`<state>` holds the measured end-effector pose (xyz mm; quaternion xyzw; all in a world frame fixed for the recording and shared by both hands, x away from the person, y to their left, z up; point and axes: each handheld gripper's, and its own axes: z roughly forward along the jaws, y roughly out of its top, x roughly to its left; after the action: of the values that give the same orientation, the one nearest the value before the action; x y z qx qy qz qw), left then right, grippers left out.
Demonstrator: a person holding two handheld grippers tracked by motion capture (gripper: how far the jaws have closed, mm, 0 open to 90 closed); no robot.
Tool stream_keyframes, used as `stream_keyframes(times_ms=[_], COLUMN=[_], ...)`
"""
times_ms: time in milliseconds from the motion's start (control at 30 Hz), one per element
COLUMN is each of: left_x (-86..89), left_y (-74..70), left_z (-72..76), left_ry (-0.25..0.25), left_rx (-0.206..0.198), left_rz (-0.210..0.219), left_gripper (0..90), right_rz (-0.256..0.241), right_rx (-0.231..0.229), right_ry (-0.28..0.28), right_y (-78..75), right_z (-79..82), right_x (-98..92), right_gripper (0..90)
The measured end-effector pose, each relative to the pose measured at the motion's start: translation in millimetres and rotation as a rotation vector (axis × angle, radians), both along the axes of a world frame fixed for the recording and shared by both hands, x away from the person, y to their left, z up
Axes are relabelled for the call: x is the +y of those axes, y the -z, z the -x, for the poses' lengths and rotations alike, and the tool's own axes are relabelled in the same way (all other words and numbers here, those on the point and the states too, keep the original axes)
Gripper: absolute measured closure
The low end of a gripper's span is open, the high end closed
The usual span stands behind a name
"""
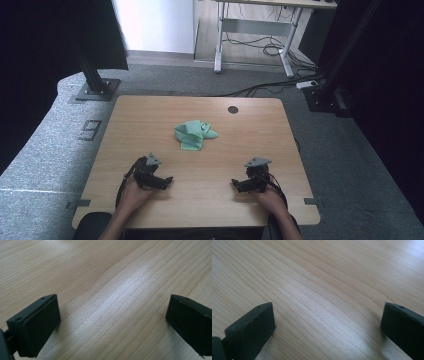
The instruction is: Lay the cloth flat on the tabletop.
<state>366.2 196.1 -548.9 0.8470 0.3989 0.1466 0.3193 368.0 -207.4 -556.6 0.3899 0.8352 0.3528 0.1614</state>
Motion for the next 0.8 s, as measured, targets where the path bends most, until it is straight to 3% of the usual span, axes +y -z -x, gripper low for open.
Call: stream_keyframes(times_ms=[800], left_x=[-2.4], left_y=[-1.1], left_z=[-2.5], left_ry=[-0.019], left_rx=[0.003], left_rz=[-0.001], left_gripper=[0.7], right_rz=[0.0], right_rx=[0.0], right_ry=[0.0], right_y=[0.0], right_z=[0.0], right_x=[0.0], right_gripper=[0.0])
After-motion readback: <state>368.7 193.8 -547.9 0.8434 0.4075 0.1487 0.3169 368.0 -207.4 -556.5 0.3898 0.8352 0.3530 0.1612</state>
